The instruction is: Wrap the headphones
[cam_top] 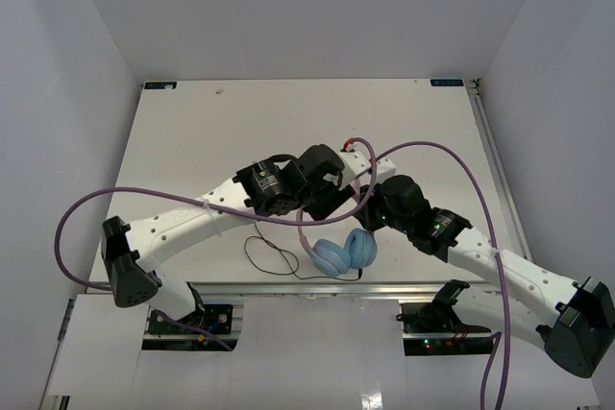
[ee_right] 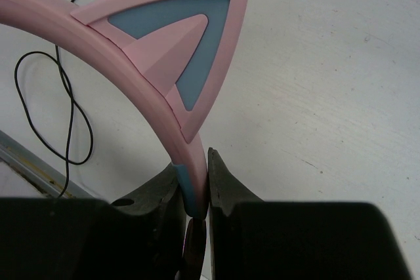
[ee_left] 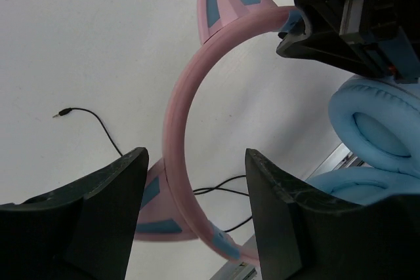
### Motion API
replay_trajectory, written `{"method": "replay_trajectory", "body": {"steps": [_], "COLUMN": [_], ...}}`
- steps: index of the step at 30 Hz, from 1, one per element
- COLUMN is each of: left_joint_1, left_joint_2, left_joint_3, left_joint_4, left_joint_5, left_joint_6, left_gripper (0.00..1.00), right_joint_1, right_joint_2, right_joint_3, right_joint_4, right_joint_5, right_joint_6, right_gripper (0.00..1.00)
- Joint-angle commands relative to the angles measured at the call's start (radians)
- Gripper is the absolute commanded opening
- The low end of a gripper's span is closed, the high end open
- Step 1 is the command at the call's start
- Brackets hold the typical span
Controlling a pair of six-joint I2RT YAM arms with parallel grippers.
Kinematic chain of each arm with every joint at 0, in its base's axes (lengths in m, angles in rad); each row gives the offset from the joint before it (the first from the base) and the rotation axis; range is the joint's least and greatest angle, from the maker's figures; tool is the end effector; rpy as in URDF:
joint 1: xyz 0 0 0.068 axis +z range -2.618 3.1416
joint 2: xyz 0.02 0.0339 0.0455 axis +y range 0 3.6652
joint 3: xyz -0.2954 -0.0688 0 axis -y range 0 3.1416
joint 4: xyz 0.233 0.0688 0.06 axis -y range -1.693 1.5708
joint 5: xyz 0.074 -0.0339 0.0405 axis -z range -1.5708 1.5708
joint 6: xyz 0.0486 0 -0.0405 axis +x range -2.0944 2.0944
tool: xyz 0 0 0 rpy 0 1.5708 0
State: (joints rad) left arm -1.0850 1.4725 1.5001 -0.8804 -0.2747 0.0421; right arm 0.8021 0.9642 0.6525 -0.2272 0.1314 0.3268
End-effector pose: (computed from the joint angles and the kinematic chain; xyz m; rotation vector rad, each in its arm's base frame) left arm 0.1525 -0.2607 0.3829 1.1692 2.0818 -0.1599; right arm 0.1413 0.1369 0.2791 -0.4281 2.1079 0.5327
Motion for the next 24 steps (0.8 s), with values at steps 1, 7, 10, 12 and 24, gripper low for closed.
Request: {"method": "replay_trajectory", "body": {"steps": [1,7,10,12,24], "left_joint_1": [-0.009,-0.009,-0.009,-0.009,-0.009], "left_joint_2": [0.026,0.069,0.087,0.096,0.100], "left_joint_3": [-0.002,0.026,0.027,0.024,-0.021], "left_joint_4": [0.051,0.082,0.085,0.087,0.125], "left_joint_5": [0.027,0.057,0.045,0.051,0.077], "left_joint_6": [0.131,0.224,0.238,0.243,0.234], "left_gripper": [0.70,0.67,0.67,0.67,0.37], "right_joint_1": [0.006,0.005,0.006,0.006,0.008], "right_joint_2": [-0.005,-0.012,-0.014,-0.018,-0.045], "right_joint_3": [0.061,0.056,0.056,0.055,0.047], "right_joint_4": [0.063,0.065,0.066,0.069,0.080], "right_joint_5": [-0.054,-0.068,-0.078,-0.085,-0.104], "right_joint_6": [0.005,0.004,0.003,0.004,0.002], "right_gripper": [0.08,0.08,0.08,0.08,0.08]}}
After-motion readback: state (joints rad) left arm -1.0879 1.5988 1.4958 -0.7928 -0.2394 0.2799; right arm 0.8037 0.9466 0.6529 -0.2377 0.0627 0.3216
